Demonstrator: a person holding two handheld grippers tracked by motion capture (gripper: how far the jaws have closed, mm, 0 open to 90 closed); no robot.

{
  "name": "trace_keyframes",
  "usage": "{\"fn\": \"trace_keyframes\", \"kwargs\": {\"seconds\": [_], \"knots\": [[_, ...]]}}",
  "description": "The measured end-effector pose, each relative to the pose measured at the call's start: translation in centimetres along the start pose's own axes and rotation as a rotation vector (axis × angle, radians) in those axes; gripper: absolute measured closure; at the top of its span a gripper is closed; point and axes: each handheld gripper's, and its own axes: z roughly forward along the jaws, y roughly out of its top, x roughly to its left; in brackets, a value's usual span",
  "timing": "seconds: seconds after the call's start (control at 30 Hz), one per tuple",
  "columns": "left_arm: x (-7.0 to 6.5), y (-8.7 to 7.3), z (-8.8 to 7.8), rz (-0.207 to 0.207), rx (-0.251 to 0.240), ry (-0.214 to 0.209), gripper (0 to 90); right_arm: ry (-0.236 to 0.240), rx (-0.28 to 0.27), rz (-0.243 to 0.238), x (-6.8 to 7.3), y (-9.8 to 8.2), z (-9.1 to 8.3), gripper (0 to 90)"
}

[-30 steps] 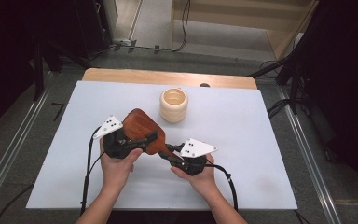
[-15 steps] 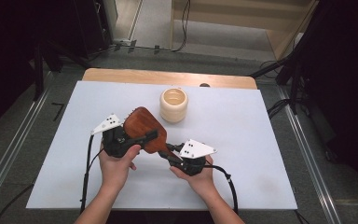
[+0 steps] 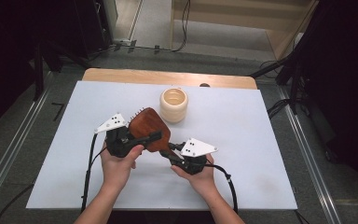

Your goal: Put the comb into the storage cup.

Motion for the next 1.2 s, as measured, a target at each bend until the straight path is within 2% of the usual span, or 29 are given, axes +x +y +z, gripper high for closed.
{"fn": "trace_keyframes", "kwargs": {"seconds": [0.1,0.2,0.23,0.27,0.3,0.37,0.5,0.57,0.67,0.93,1.2], "knots": [[0.0,0.0,0.0,0.007,-0.001,0.003,59.5,0.004,-0.007,0.014,-0.2,0.0,-0.2,63.3],[0.0,0.1,0.1,0.008,-0.002,-0.001,59.8,0.019,-0.005,0.049,-0.6,0.2,-0.6,53.2],[0.0,0.1,0.1,0.011,-0.002,0.000,59.8,0.019,-0.005,0.049,-0.6,0.2,-0.6,53.2],[0.0,0.1,0.1,0.011,-0.003,0.000,59.8,0.021,-0.008,0.058,-0.8,0.2,-0.7,47.3],[0.0,0.1,0.2,0.012,-0.003,0.001,59.8,0.009,-0.020,0.075,-0.9,0.3,-1.0,35.3],[0.1,0.2,0.2,0.016,-0.002,0.003,59.8,-0.013,-0.026,0.085,-1.0,0.4,-1.3,21.1],[0.2,0.4,0.1,0.016,-0.007,0.008,59.9,-0.014,-0.040,0.118,-1.4,0.5,-2.0,1.1],[0.2,0.5,0.1,0.015,-0.009,0.011,59.9,0.003,-0.041,0.125,-1.6,0.5,-2.4,0.0],[0.4,0.7,-0.1,0.020,-0.014,0.016,59.9,-0.006,-0.051,0.130,-1.9,0.3,-3.2,0.0],[0.6,0.9,-0.1,0.021,-0.016,0.028,59.9,-0.068,-0.061,0.123,-2.6,-0.6,-4.9,0.0],[0.8,1.2,0.0,0.023,-0.025,0.032,59.9,-0.131,-0.070,0.143,-3.6,-2.3,-7.4,0.0]]}}
